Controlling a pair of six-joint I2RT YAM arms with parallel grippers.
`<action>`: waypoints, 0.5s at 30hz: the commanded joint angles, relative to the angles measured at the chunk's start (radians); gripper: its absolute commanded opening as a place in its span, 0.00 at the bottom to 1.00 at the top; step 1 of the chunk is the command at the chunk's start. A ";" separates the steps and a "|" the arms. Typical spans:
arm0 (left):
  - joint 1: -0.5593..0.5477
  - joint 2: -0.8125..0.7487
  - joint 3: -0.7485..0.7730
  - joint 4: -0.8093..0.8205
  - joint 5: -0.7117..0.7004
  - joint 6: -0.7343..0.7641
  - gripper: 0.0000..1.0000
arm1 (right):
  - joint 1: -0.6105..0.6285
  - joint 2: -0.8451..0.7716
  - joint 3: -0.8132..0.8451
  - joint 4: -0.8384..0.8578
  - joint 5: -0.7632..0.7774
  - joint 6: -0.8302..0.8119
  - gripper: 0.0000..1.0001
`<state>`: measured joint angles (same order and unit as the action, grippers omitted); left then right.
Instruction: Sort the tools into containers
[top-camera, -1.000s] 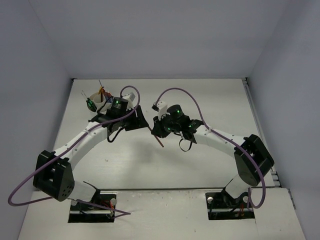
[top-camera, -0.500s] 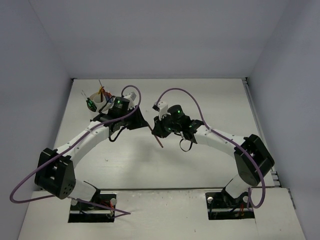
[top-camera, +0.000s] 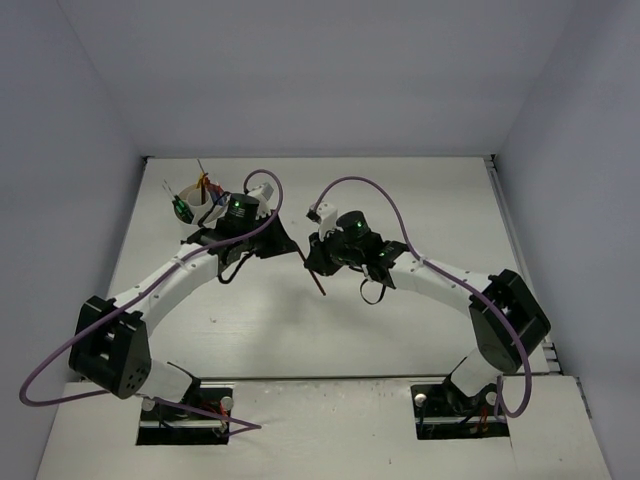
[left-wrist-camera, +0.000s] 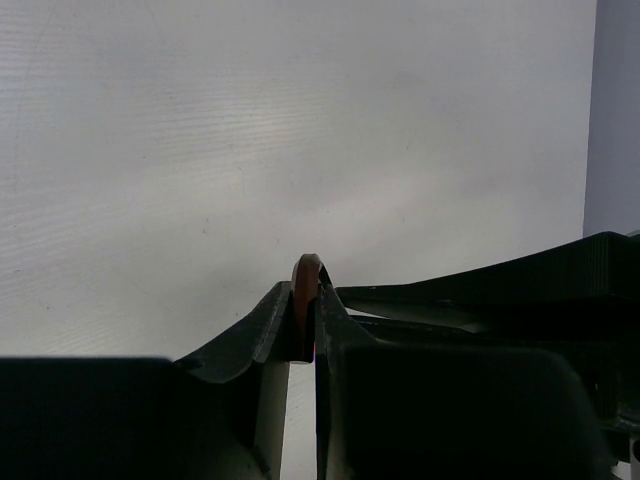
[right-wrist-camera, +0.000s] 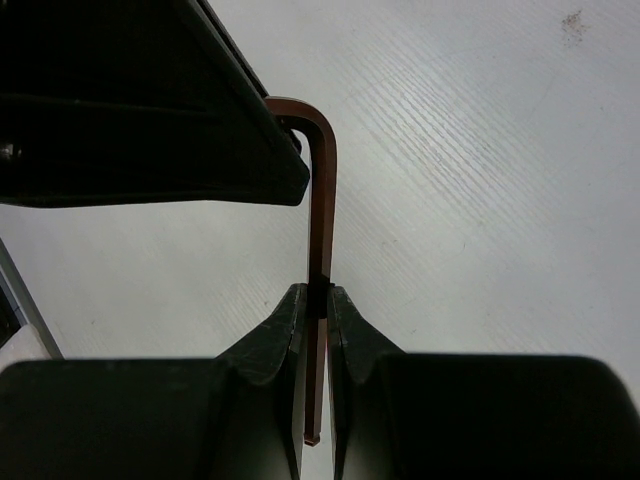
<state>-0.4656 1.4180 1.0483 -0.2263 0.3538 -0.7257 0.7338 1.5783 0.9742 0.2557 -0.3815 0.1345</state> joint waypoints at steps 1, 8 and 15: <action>-0.005 -0.079 0.011 0.126 0.006 0.023 0.00 | 0.013 -0.069 0.001 0.088 -0.022 0.004 0.07; -0.003 -0.135 0.012 0.105 -0.052 0.079 0.00 | 0.011 -0.083 -0.003 0.087 -0.014 0.007 0.62; 0.010 -0.168 0.130 -0.089 -0.280 0.255 0.00 | 0.003 -0.170 -0.018 0.066 0.049 0.034 0.82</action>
<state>-0.4656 1.3087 1.0630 -0.2570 0.2361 -0.6029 0.7403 1.5186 0.9518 0.2758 -0.3718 0.1533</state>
